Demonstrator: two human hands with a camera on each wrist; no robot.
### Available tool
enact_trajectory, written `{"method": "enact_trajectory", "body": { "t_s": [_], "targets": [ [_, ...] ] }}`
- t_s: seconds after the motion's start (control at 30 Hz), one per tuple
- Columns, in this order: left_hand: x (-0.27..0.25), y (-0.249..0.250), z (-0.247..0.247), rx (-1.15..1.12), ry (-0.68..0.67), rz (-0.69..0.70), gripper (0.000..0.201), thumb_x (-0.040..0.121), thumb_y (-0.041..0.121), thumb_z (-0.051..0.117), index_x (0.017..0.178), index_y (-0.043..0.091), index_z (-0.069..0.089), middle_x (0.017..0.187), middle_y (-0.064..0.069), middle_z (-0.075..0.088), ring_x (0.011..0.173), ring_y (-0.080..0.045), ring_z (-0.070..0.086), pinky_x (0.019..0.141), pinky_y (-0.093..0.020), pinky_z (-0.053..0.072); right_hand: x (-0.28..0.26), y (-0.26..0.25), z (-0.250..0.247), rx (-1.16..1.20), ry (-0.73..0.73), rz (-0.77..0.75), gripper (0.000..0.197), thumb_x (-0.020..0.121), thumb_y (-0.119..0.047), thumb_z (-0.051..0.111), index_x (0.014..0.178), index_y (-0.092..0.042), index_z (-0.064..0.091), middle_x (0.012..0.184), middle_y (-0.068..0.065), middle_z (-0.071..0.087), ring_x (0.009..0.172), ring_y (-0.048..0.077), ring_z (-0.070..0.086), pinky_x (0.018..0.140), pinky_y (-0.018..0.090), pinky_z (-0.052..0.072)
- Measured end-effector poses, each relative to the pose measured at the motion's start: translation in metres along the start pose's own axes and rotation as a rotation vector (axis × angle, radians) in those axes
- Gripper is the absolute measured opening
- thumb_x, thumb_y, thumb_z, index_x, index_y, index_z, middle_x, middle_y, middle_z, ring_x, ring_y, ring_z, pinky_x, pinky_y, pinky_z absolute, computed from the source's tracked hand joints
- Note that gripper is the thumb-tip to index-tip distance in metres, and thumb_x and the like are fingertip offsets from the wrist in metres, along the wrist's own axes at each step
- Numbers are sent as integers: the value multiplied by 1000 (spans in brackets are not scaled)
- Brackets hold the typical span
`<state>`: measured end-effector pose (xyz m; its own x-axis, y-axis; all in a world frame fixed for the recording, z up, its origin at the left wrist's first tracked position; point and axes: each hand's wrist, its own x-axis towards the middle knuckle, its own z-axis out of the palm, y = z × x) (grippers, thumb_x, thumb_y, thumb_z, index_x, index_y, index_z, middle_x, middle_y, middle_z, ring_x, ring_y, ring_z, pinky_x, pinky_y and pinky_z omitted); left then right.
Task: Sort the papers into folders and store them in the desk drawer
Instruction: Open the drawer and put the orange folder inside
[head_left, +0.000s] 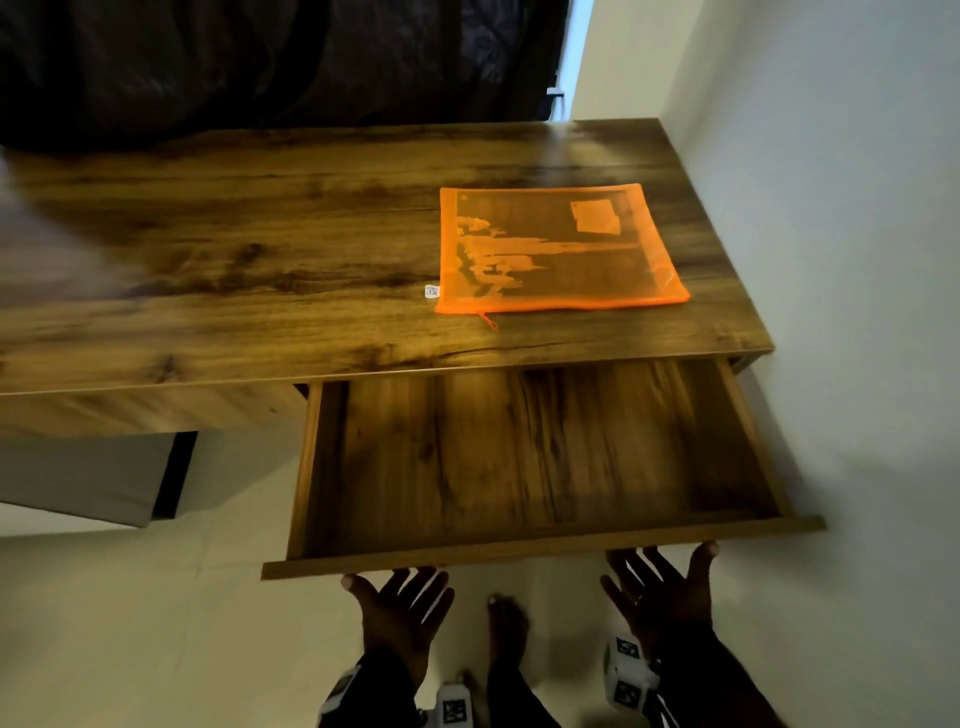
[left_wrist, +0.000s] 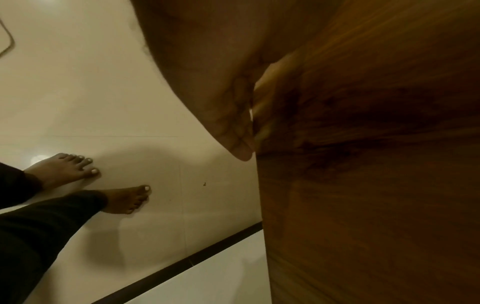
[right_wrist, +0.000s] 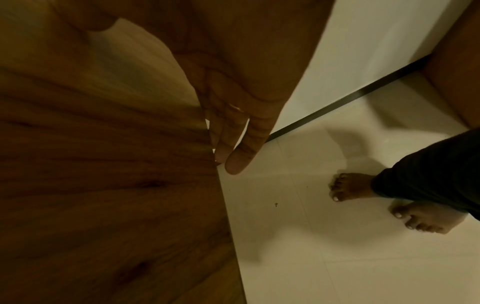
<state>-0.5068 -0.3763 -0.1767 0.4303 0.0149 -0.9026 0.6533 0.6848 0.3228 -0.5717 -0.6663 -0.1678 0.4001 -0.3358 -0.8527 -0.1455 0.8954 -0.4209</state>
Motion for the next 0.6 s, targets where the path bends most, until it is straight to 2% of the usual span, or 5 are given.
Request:
{"method": "enact_trajectory", "body": {
  "t_s": [0.1, 0.2, 0.37, 0.43, 0.6],
  "targets": [
    [-22, 13, -8, 325, 50, 29, 56, 102, 53, 35, 122, 5, 56, 115, -19, 66, 108, -40, 62, 98, -55, 48, -14, 2, -9, -121, -11, -30, 101, 62, -88, 50, 132, -15, 53, 127, 13, 62, 115, 35, 59, 101, 56, 41],
    [-41, 30, -5, 707, -5, 133, 26, 100, 18, 51, 104, 0, 69, 94, -21, 74, 92, -38, 68, 85, -49, 56, -31, 1, -10, -274, 17, -126, 80, 79, -78, 43, 121, -12, 58, 116, 13, 67, 102, 31, 63, 91, 48, 46],
    [-88, 58, 4, 1076, -289, 407, 29, 97, 17, 54, 83, -5, 69, 73, -23, 70, 67, -32, 67, 62, -36, 49, -74, 4, 15, -416, 30, -406, 32, 93, -30, 57, 81, -1, 62, 92, 40, 58, 60, 28, 55, 53, 33, 37],
    [-97, 61, 13, 1136, -381, 459, 33, 99, 21, 52, 83, -3, 68, 74, -23, 69, 64, -28, 65, 57, -32, 48, -86, 1, 30, -453, -44, -501, 35, 91, -33, 61, 80, -1, 64, 77, 30, 59, 57, 27, 54, 50, 32, 37],
    [-99, 76, 72, 1176, -522, 672, 28, 99, 20, 55, 76, 9, 66, 62, -3, 66, 59, -16, 63, 54, -24, 51, -92, -20, 82, -535, -129, -645, 28, 90, -29, 64, 84, -1, 68, 71, 16, 66, 62, 29, 60, 56, 35, 47]
  ]
}}
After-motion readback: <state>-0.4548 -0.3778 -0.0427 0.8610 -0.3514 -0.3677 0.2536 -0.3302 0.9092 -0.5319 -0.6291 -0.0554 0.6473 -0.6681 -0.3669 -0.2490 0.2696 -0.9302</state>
